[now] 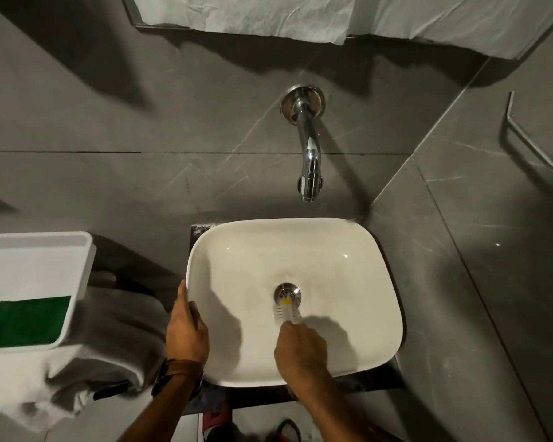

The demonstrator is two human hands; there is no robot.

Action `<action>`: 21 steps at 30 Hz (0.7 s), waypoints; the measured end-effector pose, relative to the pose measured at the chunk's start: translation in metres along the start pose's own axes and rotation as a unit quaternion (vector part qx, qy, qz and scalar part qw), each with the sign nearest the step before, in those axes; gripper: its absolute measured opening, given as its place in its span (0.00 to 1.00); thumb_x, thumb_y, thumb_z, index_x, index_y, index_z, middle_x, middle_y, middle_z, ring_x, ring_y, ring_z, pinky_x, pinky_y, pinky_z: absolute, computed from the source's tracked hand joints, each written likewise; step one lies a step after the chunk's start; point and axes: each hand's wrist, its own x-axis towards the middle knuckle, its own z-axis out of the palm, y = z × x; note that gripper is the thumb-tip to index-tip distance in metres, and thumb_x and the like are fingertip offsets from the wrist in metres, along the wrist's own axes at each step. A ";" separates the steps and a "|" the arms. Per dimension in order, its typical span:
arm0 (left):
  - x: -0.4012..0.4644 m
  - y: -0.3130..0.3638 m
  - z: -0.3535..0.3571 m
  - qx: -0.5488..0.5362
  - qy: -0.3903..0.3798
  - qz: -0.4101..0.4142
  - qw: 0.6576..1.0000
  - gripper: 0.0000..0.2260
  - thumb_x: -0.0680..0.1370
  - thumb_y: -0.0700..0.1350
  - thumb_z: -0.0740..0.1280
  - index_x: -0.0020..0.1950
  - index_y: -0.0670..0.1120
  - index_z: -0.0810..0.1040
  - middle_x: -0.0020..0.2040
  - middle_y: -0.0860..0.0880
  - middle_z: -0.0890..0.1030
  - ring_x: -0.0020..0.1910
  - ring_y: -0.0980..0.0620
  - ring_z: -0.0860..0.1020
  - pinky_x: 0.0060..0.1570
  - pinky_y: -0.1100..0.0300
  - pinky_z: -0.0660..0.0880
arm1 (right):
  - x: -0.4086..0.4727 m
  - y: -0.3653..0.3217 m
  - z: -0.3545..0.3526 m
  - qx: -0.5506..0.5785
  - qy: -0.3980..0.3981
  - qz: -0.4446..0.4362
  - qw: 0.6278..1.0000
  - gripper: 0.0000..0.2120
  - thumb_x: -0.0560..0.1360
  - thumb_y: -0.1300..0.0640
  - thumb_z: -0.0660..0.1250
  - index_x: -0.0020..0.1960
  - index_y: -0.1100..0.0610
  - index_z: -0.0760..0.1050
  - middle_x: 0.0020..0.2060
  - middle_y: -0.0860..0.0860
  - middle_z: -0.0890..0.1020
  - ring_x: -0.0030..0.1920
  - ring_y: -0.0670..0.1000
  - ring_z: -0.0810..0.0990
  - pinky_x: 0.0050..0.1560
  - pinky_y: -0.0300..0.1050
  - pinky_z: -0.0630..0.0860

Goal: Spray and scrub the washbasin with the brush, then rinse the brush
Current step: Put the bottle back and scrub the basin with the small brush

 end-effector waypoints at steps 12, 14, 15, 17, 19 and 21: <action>-0.001 0.001 -0.001 -0.001 0.003 0.005 1.000 0.24 0.84 0.46 0.54 0.80 0.52 0.54 0.68 0.39 0.75 0.59 0.38 0.79 0.59 0.38 0.77 | -0.030 0.018 -0.004 0.029 -0.073 -0.027 0.997 0.15 0.76 0.58 0.57 0.58 0.53 0.78 0.55 0.55 0.84 0.56 0.58 0.83 0.55 0.52 0.80; -0.001 0.000 -0.001 0.000 0.001 0.010 1.000 0.24 0.84 0.45 0.54 0.80 0.52 0.53 0.69 0.39 0.75 0.59 0.38 0.78 0.59 0.38 0.77 | -0.036 -0.024 0.005 0.053 -0.104 -0.115 0.986 0.17 0.75 0.58 0.57 0.60 0.52 0.77 0.56 0.57 0.84 0.57 0.62 0.83 0.56 0.54 0.79; -0.001 -0.001 0.000 0.001 -0.001 0.012 1.000 0.24 0.84 0.45 0.55 0.80 0.52 0.53 0.69 0.39 0.74 0.60 0.38 0.78 0.59 0.38 0.77 | -0.029 -0.047 0.003 0.063 -0.090 -0.147 0.983 0.18 0.75 0.58 0.58 0.62 0.52 0.77 0.55 0.59 0.84 0.57 0.64 0.83 0.56 0.56 0.79; -0.001 -0.002 0.000 -0.001 -0.007 0.012 1.000 0.24 0.84 0.45 0.55 0.80 0.53 0.53 0.69 0.40 0.74 0.61 0.38 0.78 0.60 0.37 0.77 | 0.007 -0.079 -0.005 0.056 -0.014 -0.169 0.984 0.21 0.78 0.61 0.59 0.70 0.51 0.73 0.56 0.60 0.84 0.56 0.65 0.83 0.56 0.58 0.79; 0.000 -0.003 0.001 -0.003 -0.009 0.008 1.000 0.24 0.84 0.46 0.55 0.80 0.54 0.53 0.69 0.40 0.74 0.61 0.38 0.78 0.60 0.37 0.76 | 0.053 -0.080 -0.023 0.033 0.034 -0.140 0.989 0.26 0.81 0.62 0.57 0.78 0.48 0.65 0.59 0.60 0.84 0.59 0.64 0.83 0.57 0.57 0.78; 0.000 -0.004 0.001 0.000 -0.003 0.007 1.000 0.24 0.84 0.47 0.54 0.80 0.54 0.54 0.68 0.40 0.75 0.59 0.38 0.78 0.60 0.37 0.77 | 0.081 -0.049 -0.036 0.012 0.056 -0.066 0.996 0.28 0.83 0.60 0.54 0.81 0.46 0.57 0.62 0.57 0.83 0.61 0.61 0.82 0.59 0.56 0.78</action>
